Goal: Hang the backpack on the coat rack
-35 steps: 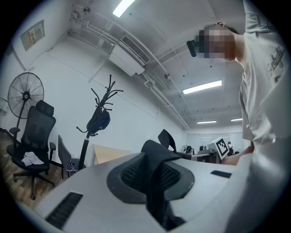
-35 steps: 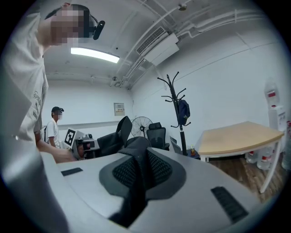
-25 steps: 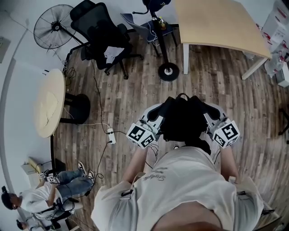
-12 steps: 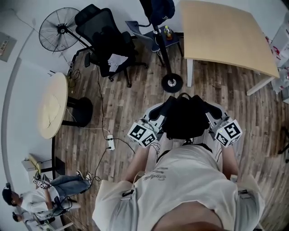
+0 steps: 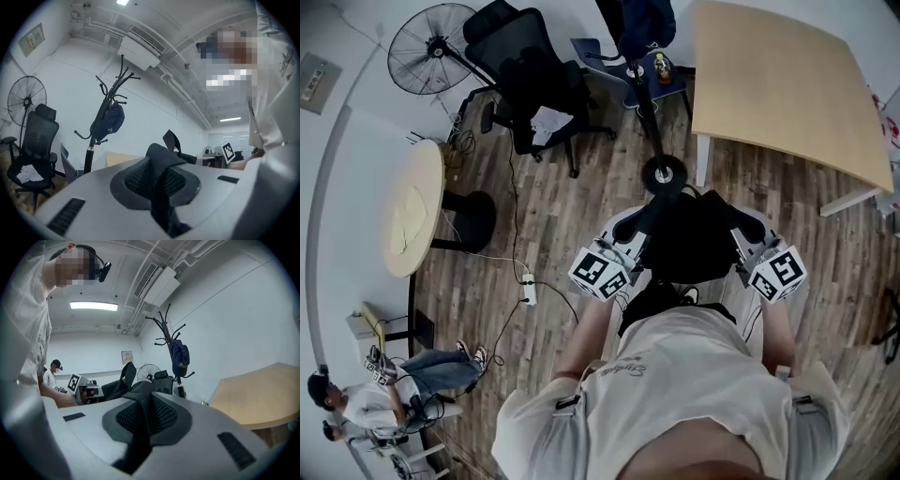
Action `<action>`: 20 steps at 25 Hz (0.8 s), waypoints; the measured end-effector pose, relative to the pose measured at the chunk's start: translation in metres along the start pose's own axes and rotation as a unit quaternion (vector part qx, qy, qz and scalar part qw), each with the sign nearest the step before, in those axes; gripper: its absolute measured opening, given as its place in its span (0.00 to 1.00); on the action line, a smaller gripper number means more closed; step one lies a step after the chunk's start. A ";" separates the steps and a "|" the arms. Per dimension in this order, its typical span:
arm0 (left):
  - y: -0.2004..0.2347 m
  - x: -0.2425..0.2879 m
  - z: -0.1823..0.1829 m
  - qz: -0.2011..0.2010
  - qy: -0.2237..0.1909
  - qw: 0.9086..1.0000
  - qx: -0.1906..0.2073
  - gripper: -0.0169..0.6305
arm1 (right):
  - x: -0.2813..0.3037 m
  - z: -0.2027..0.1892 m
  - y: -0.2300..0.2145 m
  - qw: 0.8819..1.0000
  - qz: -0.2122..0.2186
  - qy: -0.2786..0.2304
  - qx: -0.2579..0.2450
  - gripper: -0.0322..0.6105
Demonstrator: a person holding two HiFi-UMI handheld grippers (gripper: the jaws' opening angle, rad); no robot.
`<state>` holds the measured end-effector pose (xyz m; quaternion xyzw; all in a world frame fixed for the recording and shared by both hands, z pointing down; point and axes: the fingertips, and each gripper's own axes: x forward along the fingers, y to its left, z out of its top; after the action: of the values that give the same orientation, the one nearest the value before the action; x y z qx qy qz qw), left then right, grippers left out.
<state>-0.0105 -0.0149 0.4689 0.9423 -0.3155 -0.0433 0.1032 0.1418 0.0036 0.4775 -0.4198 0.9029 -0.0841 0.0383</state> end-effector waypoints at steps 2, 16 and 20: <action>0.008 0.010 -0.002 -0.001 0.006 1.000 0.001 0.09 | 0.007 -0.003 -0.011 1.000 -0.004 0.002 0.010 0.09; 0.087 0.068 0.006 -0.030 0.023 0.999 -0.019 0.09 | 0.079 -0.003 -0.068 0.999 -0.024 0.021 0.032 0.09; 0.118 0.083 0.017 -0.034 0.024 0.999 -0.017 0.09 | 0.111 0.003 -0.085 0.999 -0.030 0.021 0.026 0.09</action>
<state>-0.0158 -0.1599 0.4777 0.9515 -0.2797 -0.0292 0.1251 0.1347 -0.1361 0.4900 -0.4435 0.8881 -0.1175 0.0276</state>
